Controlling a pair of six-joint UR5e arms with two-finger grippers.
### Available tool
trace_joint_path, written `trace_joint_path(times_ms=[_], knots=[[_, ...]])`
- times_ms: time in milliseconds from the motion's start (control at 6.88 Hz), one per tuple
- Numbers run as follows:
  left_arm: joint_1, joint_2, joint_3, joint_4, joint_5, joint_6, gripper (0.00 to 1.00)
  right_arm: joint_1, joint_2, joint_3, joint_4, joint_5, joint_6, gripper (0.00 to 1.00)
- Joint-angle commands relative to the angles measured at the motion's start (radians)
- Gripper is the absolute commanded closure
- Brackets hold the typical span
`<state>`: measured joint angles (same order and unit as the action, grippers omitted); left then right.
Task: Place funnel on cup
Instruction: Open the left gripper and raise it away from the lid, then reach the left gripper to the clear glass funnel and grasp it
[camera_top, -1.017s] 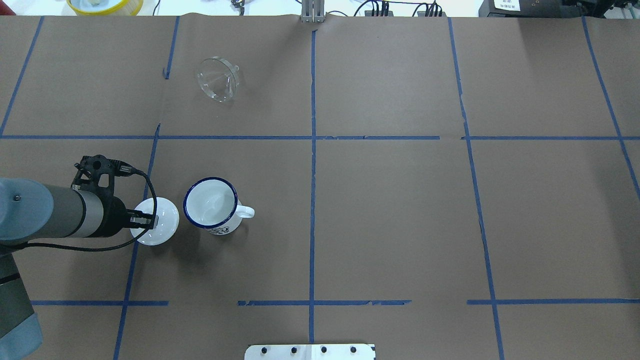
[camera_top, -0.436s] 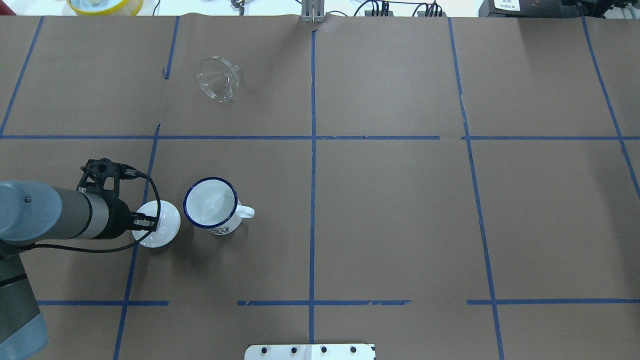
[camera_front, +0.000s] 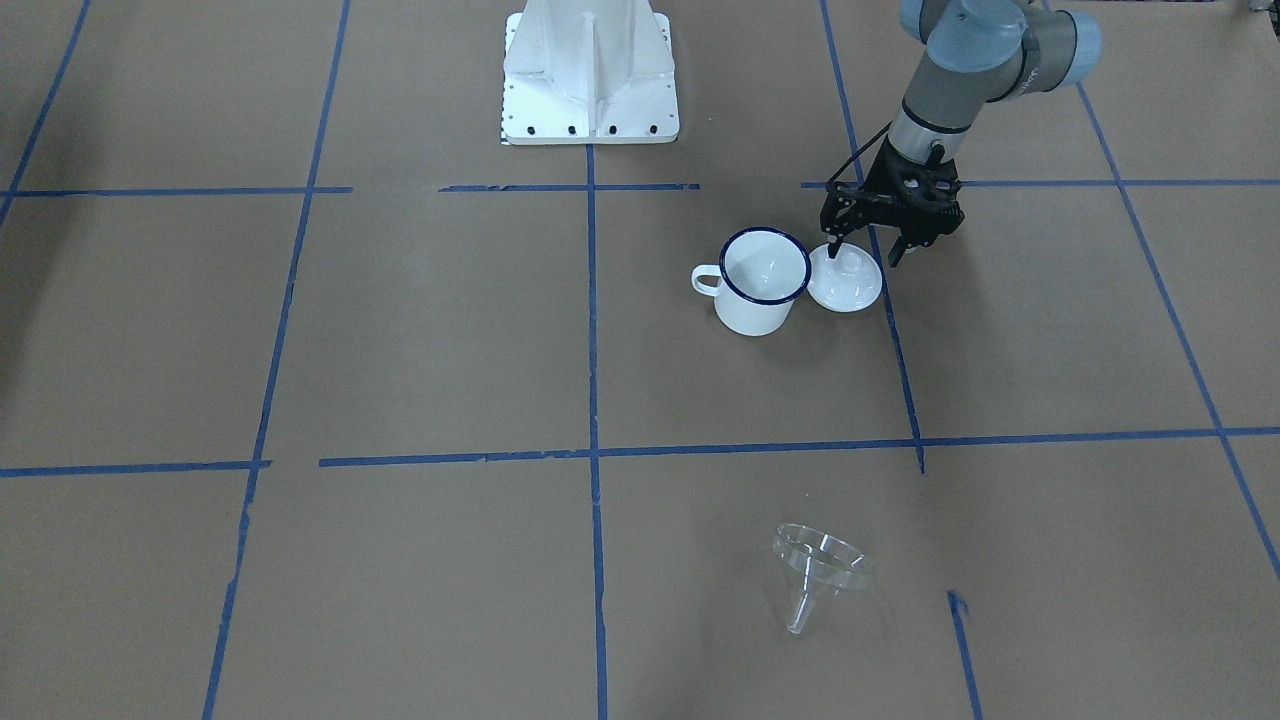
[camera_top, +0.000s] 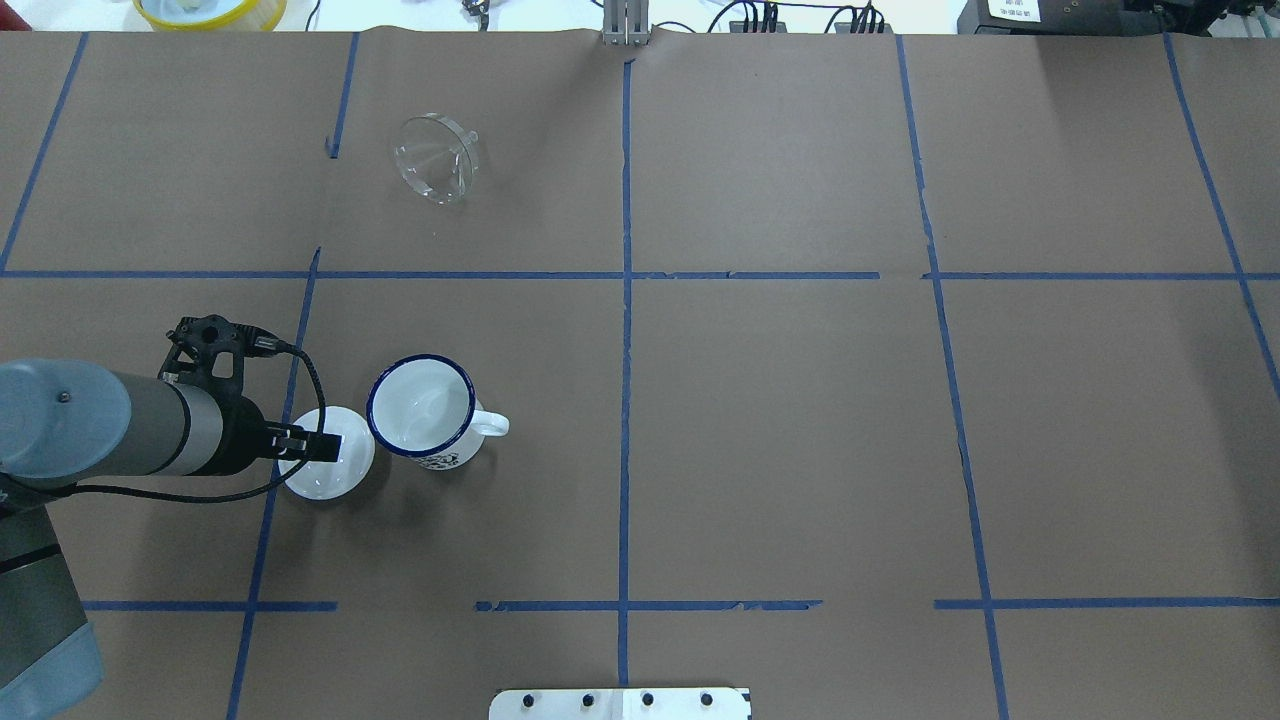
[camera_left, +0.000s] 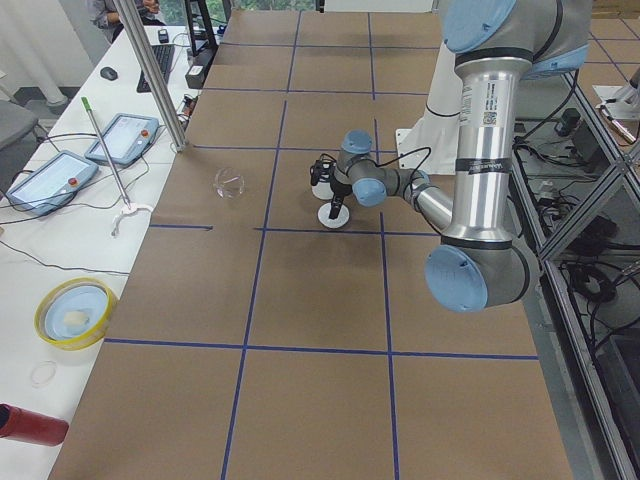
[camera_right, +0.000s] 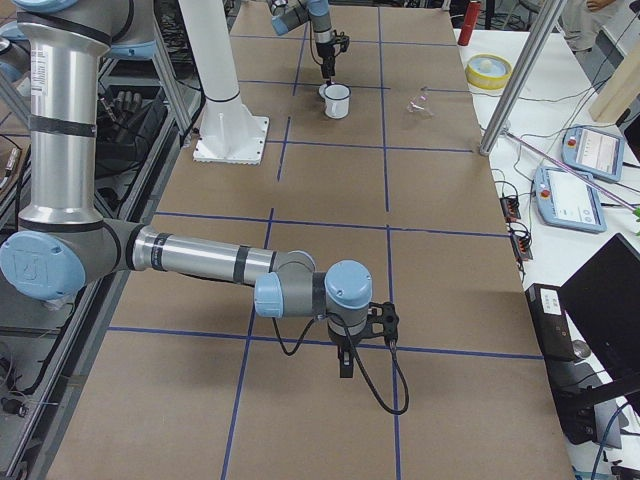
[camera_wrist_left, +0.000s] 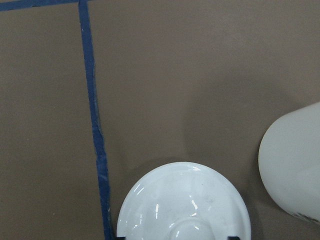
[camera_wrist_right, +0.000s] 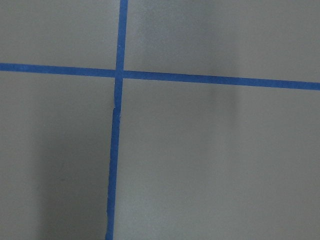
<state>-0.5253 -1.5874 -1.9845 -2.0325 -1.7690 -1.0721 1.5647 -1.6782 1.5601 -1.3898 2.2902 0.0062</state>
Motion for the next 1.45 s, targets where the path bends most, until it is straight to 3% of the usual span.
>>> trace_joint_path(times_ms=[0,145,436,581,726,872,1162,1308], knots=[[-0.097,0.0,-0.058,-0.006,-0.009,0.004,0.0,0.0,0.0,0.0,0.0,0.0,0.0,0.0],[-0.224,-0.026,-0.063,-0.018,-0.012,-0.011,0.0,0.0,0.0,0.0,0.0,0.0,0.0,0.0],[-0.285,-0.095,0.005,-0.226,-0.007,-0.368,0.0,0.0,0.0,0.0,0.0,0.0,0.0,0.0],[-0.283,-0.194,0.092,-0.26,-0.006,-0.554,0.0,0.0,0.0,0.0,0.0,0.0,0.0,0.0],[-0.279,-0.377,0.259,-0.261,0.0,-0.732,0.0,0.0,0.0,0.0,0.0,0.0,0.0,0.0],[-0.274,-0.508,0.418,-0.293,0.075,-0.826,0.02,0.0,0.0,0.0,0.0,0.0,0.0,0.0],[-0.268,-0.577,0.666,-0.509,0.156,-0.888,0.14,0.0,0.0,0.0,0.0,0.0,0.0,0.0],[-0.268,-0.606,0.725,-0.511,0.17,-0.913,0.17,0.0,0.0,0.0,0.0,0.0,0.0,0.0]])
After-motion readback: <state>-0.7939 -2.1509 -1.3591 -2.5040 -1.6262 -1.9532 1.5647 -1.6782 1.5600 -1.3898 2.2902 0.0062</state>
